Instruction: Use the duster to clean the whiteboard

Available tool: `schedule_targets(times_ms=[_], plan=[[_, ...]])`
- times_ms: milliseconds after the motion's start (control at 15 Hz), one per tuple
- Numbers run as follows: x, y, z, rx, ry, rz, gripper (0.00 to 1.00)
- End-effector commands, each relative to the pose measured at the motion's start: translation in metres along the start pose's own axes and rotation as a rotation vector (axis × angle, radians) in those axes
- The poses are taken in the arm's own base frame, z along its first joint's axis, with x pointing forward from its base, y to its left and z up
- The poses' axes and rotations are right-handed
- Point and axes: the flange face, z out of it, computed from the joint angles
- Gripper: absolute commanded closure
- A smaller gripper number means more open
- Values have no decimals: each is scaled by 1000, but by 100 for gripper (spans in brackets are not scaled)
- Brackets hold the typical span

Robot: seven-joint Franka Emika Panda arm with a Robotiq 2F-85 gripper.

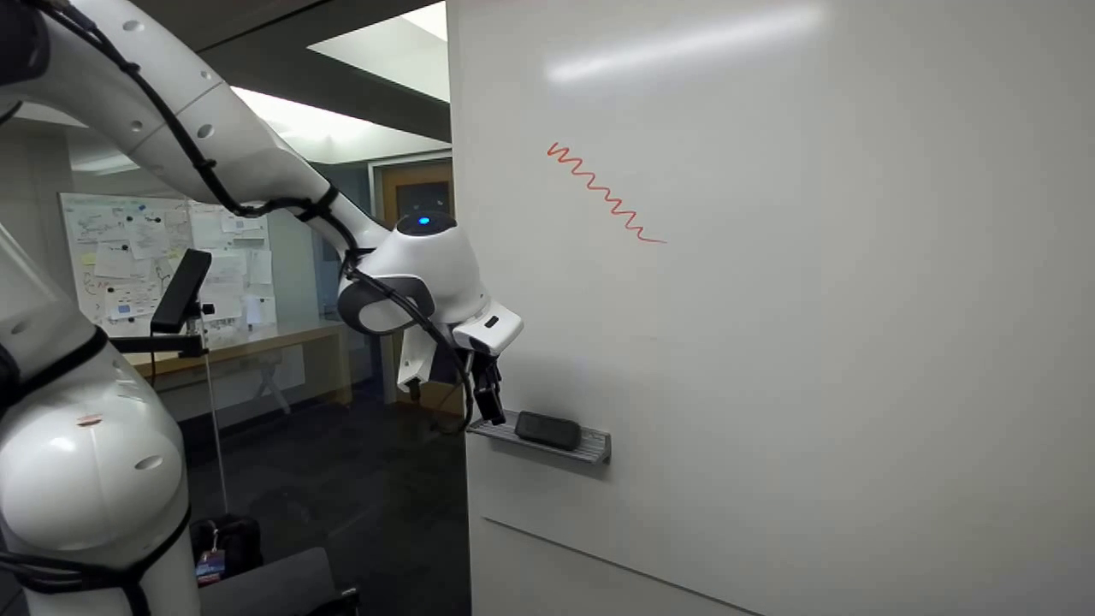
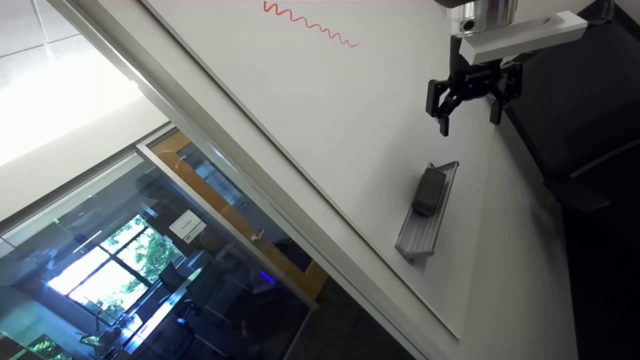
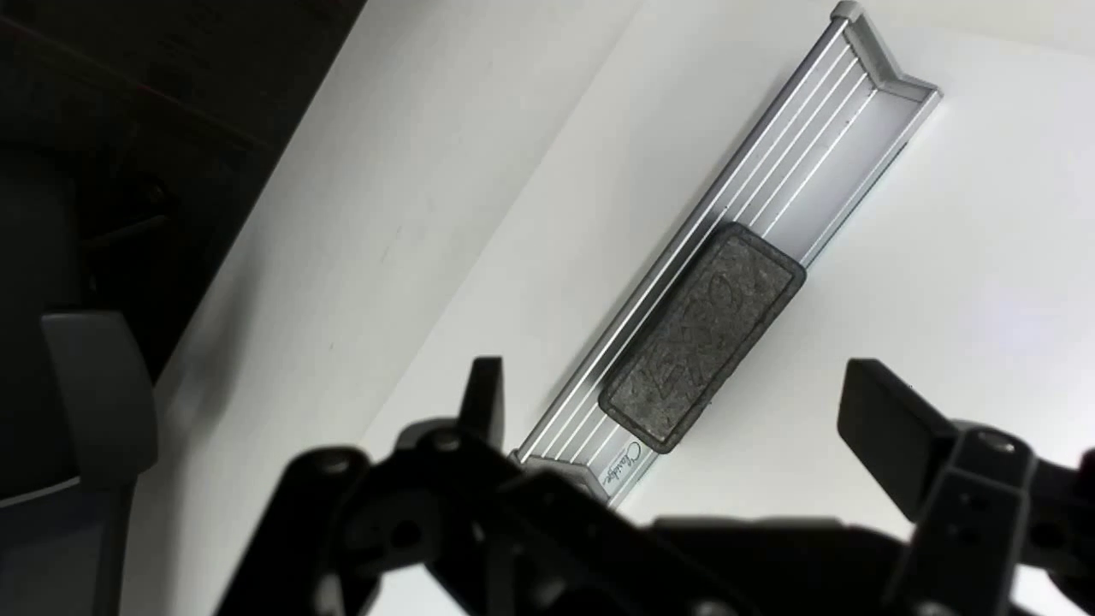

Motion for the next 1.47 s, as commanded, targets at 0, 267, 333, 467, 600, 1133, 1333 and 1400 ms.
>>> schedule_targets(times_ms=[0, 267, 333, 467, 600, 1133, 1333, 1400], plan=[[1, -6, 5, 43, 50, 71, 0], [-5, -15, 13, 103, 108, 224, 0], [-7, -17, 15, 113, 121, 255, 0], [-8, -21, 19, 128, 135, 308, 0], [-10, -24, 24, 137, 139, 347, 0], [10, -21, 44, 207, 144, 463, 0], [21, -12, 61, 237, 170, 477, 0], [23, -8, 68, 249, 177, 479, 0]])
